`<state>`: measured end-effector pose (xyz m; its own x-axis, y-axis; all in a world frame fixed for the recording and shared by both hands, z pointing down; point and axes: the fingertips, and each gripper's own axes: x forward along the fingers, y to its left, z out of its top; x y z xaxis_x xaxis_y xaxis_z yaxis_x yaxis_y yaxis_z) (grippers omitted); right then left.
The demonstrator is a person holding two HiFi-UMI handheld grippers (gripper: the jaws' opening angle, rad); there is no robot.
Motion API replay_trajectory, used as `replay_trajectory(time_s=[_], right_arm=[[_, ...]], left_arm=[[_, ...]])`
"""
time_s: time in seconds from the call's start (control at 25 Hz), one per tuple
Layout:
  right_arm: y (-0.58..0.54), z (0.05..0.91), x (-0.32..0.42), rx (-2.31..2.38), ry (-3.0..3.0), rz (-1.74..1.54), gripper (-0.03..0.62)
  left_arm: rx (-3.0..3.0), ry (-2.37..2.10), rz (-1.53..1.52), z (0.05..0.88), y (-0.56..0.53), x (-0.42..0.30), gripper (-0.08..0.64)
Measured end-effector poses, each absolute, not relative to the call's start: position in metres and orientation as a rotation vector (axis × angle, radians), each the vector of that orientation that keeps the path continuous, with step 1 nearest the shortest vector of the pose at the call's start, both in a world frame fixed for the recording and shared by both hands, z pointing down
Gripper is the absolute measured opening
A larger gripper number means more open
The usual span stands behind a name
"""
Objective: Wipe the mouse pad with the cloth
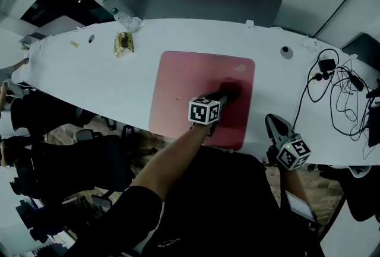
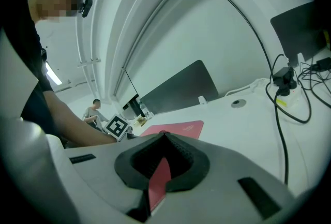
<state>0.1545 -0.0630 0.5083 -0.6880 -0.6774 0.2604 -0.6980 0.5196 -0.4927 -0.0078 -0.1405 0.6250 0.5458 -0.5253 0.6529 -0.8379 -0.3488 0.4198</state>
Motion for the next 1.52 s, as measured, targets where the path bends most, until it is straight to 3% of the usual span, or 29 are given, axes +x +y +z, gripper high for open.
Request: replay_trajectory(time_s=[1.52], right_arm=[[-0.072, 0.499, 0.012, 1.179, -2.671, 0.812, 0.026]], left_arm=[[1.841, -1.368, 0.377, 0.622, -0.151, -0.282, 0.097]])
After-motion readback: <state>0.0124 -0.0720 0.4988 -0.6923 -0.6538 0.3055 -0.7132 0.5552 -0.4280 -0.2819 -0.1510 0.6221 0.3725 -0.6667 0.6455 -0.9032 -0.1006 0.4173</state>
